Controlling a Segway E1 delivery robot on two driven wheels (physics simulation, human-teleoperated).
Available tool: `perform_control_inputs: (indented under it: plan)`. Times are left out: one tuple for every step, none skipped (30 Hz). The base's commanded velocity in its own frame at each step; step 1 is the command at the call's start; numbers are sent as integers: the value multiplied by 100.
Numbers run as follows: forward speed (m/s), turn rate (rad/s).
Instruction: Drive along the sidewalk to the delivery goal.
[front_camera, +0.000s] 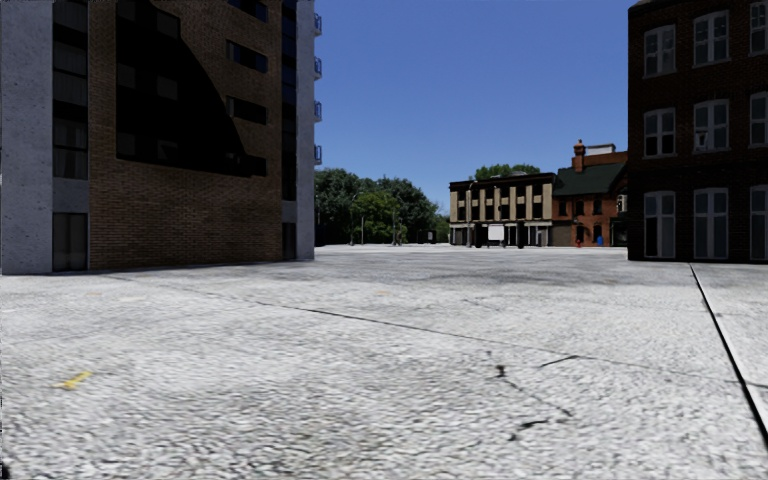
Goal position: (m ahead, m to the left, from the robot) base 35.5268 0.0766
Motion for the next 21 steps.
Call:
perform_control_inputs:
  plan:
    - [195,0]
    - [195,0]
    - [195,0]
    - [195,0]
    - [195,0]
    - [195,0]
    - [195,0]
    - [195,0]
    - [195,0]
    - [195,0]
    - [195,0]
    - [195,0]
    - [195,0]
    - [195,0]
    - [195,0]
    - [195,0]
    - [195,0]
    - [195,0]
    - [195,0]
    - [195,0]
    - [195,0]
